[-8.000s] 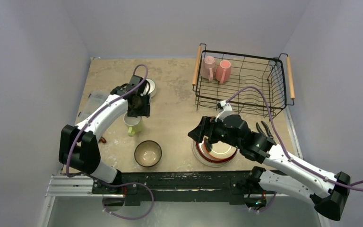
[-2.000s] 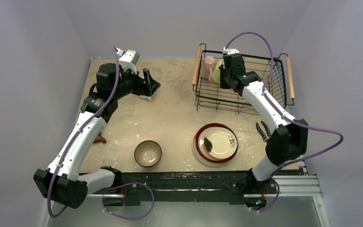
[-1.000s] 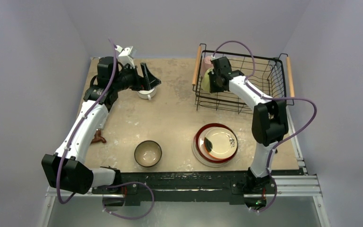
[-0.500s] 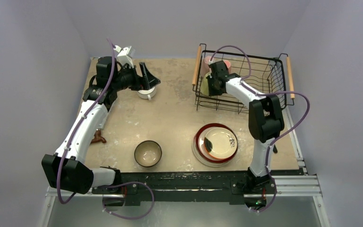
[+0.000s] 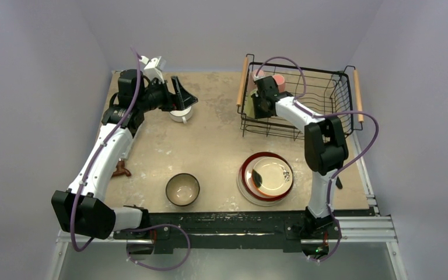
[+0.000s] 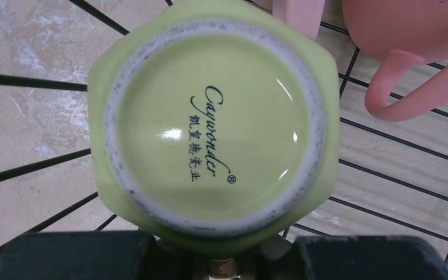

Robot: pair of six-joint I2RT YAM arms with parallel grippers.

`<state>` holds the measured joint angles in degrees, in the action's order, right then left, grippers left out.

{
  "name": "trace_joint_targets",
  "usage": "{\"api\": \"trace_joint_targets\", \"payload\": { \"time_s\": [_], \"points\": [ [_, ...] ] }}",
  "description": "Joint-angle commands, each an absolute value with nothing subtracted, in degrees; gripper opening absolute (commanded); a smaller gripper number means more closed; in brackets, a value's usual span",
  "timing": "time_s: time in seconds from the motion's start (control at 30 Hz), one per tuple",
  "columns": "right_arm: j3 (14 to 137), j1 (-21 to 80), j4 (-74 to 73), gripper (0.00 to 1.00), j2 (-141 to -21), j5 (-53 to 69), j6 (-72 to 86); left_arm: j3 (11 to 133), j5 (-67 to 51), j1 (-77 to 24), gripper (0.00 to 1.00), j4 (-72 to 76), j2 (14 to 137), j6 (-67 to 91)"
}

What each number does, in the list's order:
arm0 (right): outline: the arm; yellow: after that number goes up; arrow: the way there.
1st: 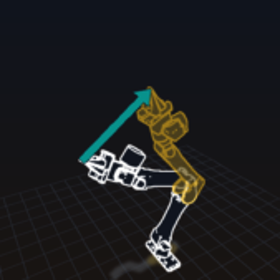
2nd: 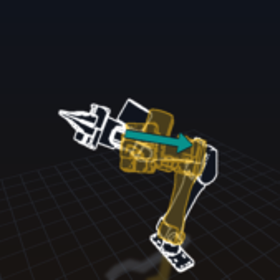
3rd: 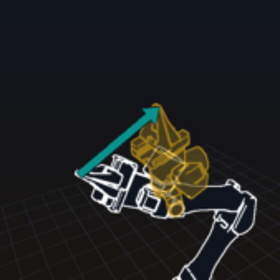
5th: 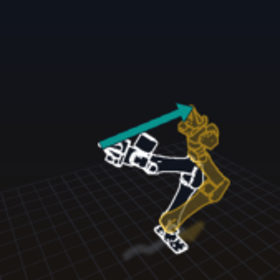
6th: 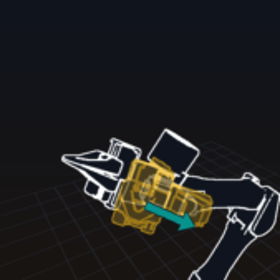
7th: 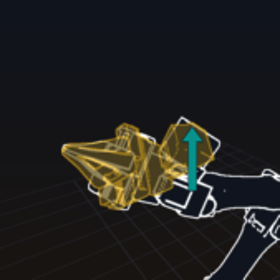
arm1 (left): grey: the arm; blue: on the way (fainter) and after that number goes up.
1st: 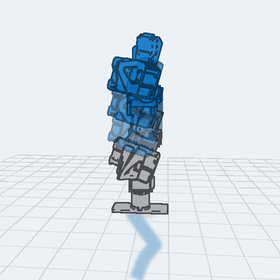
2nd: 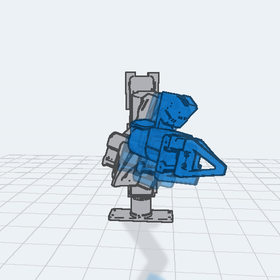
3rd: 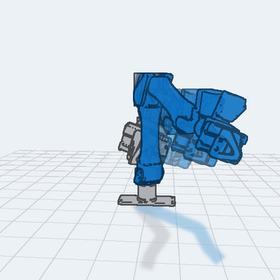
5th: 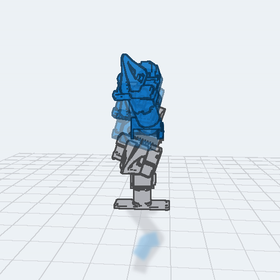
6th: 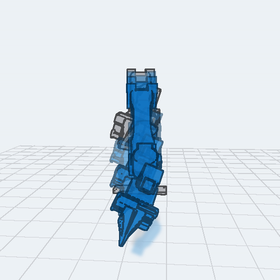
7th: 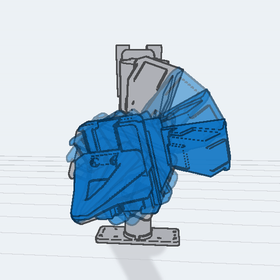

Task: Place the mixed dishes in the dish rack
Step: Turn the cup upside down in the dish rack.

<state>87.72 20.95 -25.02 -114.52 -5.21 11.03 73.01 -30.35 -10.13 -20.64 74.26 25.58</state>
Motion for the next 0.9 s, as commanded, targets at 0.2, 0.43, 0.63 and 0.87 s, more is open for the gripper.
{"api": "trace_joint_targets", "payload": {
  "time_s": [0.2,0.43,0.63,0.87],
  "points": [
    [90.6,21.5,-21.0,0.36,-113.4,-6.2,10.6,75.1,-32.0,-9.3,0.82,-18.6,74.2,26.7],
    [90.1,22.3,-22.7,0.62,-109.3,-6.8,11.7,75.1,-32.3,-9.3,0.83,-18.5,74.4,26.9],
    [87.0,22.7,-24.6,0.72,-103.5,-8.2,14.0,75.1,-32.6,-9.3,0.83,-18.4,74.5,27.2],
    [78.2,22.8,-24.3,0.81,-90.9,-9.0,15.6,75.4,-32.3,-9.3,0.83,-19.1,75.8,26.4]
  ]
}}
